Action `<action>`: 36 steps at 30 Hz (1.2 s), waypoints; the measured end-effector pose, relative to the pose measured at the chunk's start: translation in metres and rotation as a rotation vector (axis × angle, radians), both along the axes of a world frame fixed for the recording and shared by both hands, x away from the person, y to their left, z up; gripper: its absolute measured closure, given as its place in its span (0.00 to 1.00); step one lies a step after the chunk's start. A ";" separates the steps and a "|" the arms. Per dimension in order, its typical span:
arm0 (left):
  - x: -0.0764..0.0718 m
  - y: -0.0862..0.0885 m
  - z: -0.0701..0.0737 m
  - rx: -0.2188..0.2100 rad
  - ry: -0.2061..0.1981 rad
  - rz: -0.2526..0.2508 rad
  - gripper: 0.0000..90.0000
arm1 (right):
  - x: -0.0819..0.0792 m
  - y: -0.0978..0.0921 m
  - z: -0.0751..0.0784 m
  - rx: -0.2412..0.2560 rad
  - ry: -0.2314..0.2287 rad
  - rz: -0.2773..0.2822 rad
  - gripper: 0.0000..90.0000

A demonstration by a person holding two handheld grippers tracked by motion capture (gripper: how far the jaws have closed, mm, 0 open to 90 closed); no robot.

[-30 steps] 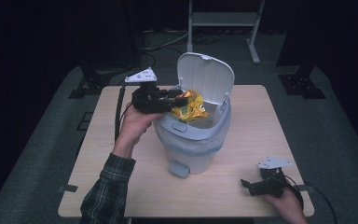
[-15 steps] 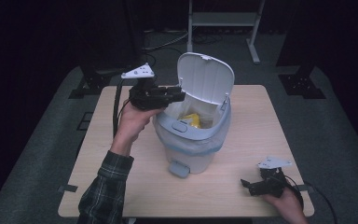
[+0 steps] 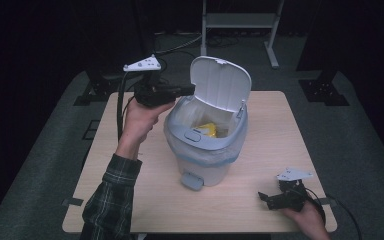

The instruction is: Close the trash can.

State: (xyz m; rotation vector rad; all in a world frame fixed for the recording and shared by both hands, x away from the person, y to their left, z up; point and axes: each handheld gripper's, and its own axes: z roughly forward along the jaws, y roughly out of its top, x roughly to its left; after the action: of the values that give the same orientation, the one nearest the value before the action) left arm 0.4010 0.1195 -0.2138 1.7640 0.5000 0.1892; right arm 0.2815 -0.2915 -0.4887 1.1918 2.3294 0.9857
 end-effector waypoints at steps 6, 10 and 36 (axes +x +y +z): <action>0.005 -0.001 0.015 -0.008 -0.015 0.003 1.00 | 0.000 0.000 0.000 0.000 0.000 0.000 0.00; 0.012 -0.002 0.025 -0.029 -0.026 0.000 1.00 | 0.000 0.000 0.000 0.000 0.000 0.000 0.00; 0.065 -0.036 0.057 0.001 -0.045 0.011 1.00 | 0.000 0.000 0.000 0.001 0.000 0.000 0.00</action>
State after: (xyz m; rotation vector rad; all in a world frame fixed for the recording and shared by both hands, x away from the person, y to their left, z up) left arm 0.4658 0.0835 -0.1572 1.7548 0.4780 0.2365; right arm 0.2815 -0.2915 -0.4887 1.1924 2.3294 0.9866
